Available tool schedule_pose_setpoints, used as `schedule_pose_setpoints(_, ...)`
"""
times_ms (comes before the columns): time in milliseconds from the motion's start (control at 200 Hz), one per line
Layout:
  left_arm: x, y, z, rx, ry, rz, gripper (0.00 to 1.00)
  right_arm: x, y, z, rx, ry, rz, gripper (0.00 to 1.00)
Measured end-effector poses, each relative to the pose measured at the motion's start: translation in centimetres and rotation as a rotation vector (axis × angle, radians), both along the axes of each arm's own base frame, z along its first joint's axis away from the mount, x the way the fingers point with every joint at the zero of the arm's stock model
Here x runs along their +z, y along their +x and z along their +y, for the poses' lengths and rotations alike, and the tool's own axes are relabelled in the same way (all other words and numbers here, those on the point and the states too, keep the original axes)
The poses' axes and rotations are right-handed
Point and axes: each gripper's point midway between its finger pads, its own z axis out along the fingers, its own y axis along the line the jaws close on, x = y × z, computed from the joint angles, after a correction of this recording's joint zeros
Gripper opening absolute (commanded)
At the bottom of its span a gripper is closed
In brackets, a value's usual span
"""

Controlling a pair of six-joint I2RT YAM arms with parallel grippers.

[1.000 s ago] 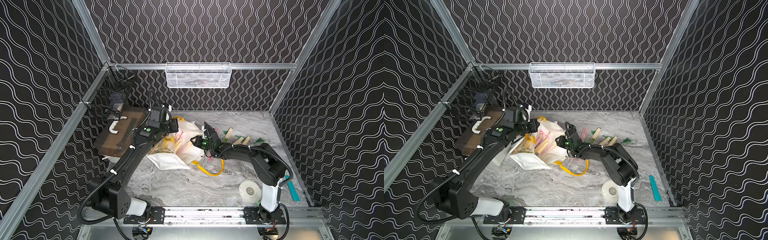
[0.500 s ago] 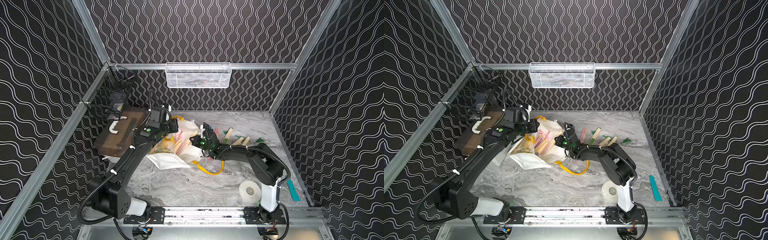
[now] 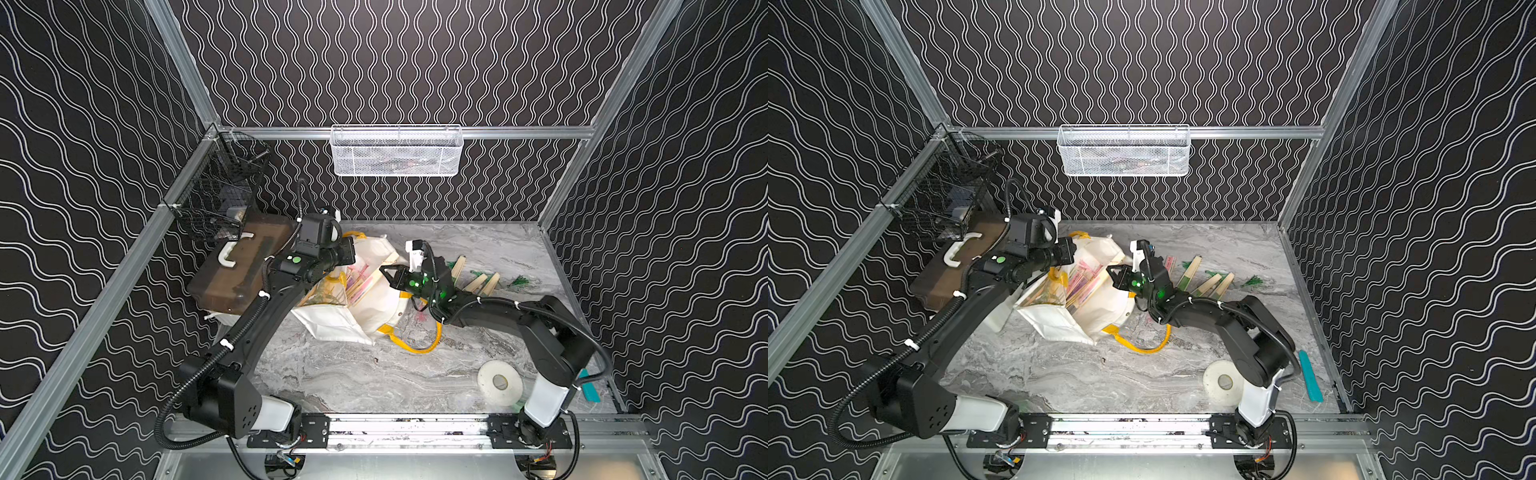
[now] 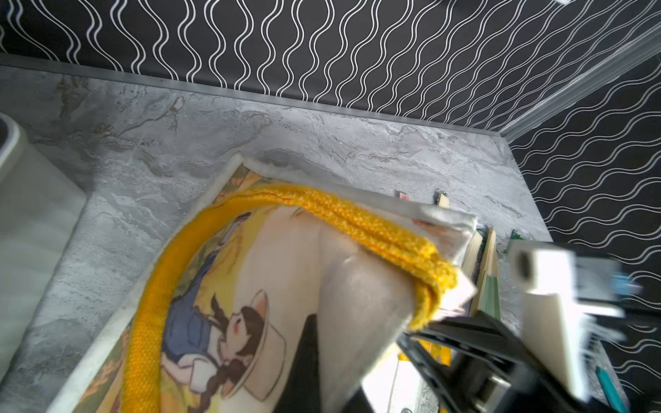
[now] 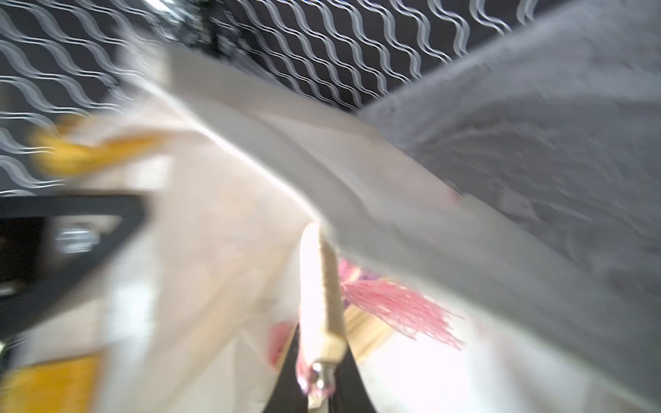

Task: Take out the folding fans from the tote bags
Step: Pick up the folding fan from the canvas bag, then place the folding fan at the center of the board.

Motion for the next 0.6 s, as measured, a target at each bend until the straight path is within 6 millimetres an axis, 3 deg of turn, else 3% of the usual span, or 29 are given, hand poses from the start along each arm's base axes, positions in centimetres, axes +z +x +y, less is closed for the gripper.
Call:
schedule_pose_setpoints(95, 0.2, 0.0, 0.4, 0.005, 0.028, -0.004, 0.0, 3.4, -0.3, -1.0, 0.011, 0.014, -0.075, 0.0)
schedule_pose_setpoints(225, 0.8, -0.2, 1.3, 0.026, 0.082, 0.0, 0.0, 6.2, 0.0, -3.4, 0.022, 0.016, -0.107, 0.0)
schedule_pose_setpoints(476, 1.1, -0.9, 2.6, 0.046, 0.171, 0.02, 0.0, 9.7, 4.4, -12.4, -0.051, 0.081, -0.072, 0.0)
schedule_pose_setpoints(601, 1.1, -1.5, 3.0, 0.047, 0.194, 0.032, 0.0, 11.1, 6.3, -15.0, -0.049, 0.075, -0.052, 0.0)
